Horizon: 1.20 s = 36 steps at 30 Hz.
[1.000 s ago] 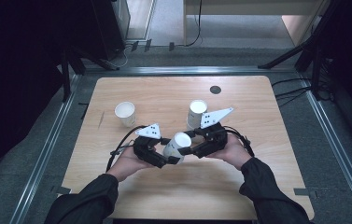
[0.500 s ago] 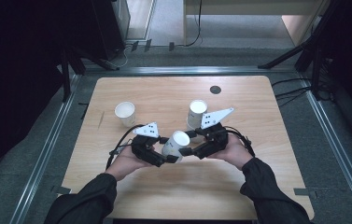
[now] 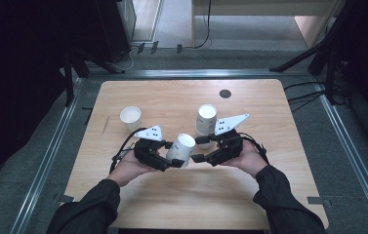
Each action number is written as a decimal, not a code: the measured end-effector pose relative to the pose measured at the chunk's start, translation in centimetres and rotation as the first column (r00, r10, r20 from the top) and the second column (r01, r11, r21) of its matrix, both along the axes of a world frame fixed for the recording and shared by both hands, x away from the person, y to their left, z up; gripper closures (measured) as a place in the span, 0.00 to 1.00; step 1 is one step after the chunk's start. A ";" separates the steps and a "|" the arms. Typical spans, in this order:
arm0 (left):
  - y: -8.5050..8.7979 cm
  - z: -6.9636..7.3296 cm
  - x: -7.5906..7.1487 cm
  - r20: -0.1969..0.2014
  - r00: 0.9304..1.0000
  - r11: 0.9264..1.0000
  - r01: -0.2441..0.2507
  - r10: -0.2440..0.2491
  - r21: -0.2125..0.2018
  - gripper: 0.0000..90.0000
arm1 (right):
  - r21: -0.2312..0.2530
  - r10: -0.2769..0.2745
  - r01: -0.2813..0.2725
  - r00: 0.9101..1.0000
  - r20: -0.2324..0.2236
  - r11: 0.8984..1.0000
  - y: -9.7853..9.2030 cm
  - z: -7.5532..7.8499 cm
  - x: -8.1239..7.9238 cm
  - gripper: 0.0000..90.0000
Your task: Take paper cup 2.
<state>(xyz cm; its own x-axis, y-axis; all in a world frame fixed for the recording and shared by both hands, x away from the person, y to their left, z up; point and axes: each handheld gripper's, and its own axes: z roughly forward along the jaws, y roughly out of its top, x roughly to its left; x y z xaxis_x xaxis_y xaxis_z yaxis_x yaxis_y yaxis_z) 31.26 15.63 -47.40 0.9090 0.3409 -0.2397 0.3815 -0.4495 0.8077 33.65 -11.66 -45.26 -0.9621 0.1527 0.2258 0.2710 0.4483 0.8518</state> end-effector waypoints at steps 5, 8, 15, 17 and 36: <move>-0.1 0.2 0.0 0.003 1.000 1.000 0.014 -0.014 0.021 0.31 | -0.006 -0.008 0.009 1.000 0.004 1.000 -0.3 -0.1 0.0 0.35; 0.0 0.4 0.0 0.000 1.000 0.999 0.028 -0.028 0.036 0.31 | -0.009 -0.009 0.009 1.000 0.001 1.000 -0.5 -0.2 -0.1 0.35; 0.3 1.1 0.1 0.027 0.998 0.990 0.048 -0.053 0.133 0.31 | -0.022 -0.005 0.005 1.000 0.005 1.000 -0.8 -0.5 -0.6 0.36; 0.5 1.5 0.3 0.023 0.998 0.988 0.053 -0.056 0.145 0.31 | -0.027 -0.004 0.005 1.000 0.008 1.000 -0.9 -0.6 -0.7 0.36; -1.0 4.1 1.2 0.014 0.974 0.881 0.197 -0.225 0.430 0.31 | -0.040 -0.007 0.008 1.000 0.024 0.999 -0.3 -1.6 -1.1 0.36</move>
<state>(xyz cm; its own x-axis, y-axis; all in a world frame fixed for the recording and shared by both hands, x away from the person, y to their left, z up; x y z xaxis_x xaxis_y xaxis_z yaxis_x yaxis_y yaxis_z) 32.42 14.65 -43.29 0.9791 0.1953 -0.0570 0.1947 -0.8179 0.5415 32.52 -11.91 -46.85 -0.9660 0.1686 0.1961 0.2542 0.4801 0.8396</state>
